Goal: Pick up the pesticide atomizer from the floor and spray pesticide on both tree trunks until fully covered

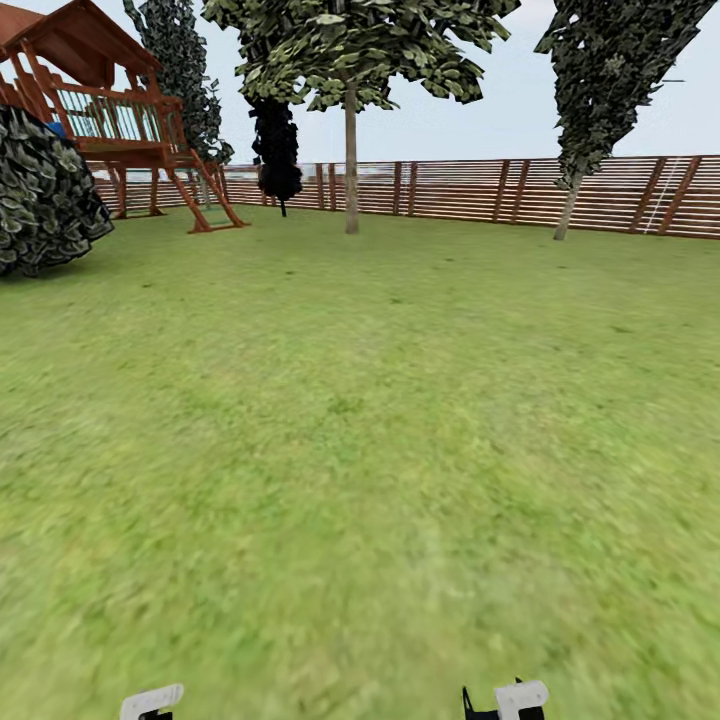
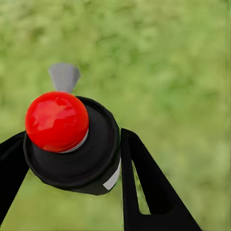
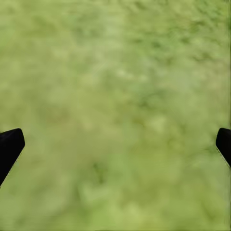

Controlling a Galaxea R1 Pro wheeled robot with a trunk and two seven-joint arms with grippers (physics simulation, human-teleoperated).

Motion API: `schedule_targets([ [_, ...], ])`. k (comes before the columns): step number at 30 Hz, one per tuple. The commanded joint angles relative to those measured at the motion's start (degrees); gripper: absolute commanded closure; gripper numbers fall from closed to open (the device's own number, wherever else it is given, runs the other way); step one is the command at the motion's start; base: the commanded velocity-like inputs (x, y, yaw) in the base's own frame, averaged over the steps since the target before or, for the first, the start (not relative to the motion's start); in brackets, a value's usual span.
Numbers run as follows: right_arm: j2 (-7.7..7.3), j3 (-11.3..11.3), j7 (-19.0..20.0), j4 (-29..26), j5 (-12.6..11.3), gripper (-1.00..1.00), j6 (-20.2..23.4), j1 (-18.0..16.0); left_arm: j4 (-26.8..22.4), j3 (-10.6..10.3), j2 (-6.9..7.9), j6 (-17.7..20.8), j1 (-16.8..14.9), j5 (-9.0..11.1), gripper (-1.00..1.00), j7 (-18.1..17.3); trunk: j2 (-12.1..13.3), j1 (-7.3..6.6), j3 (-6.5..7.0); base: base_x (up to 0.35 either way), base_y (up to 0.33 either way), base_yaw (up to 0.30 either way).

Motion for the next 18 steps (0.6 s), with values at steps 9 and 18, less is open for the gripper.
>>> schedule_targets([
  [9, -0.03, 0.5, -0.6, 0.1, 0.2, -1.0, 0.0, 0.0, 0.0, 0.1, 0.0, -0.2, 0.0, 0.3, 1.0, -0.2, 0.0, 0.03, -0.05, 0.337, 0.0, 0.0],
  [18, -0.08, 0.2, -0.7, 0.1, 0.1, -1.0, 0.0, 0.0, 0.0, 0.1, 0.0, -0.2, 0.0, 0.3, 1.0, -0.2, 0.0, 0.03, -0.05, 0.337, 0.0, 0.0],
])
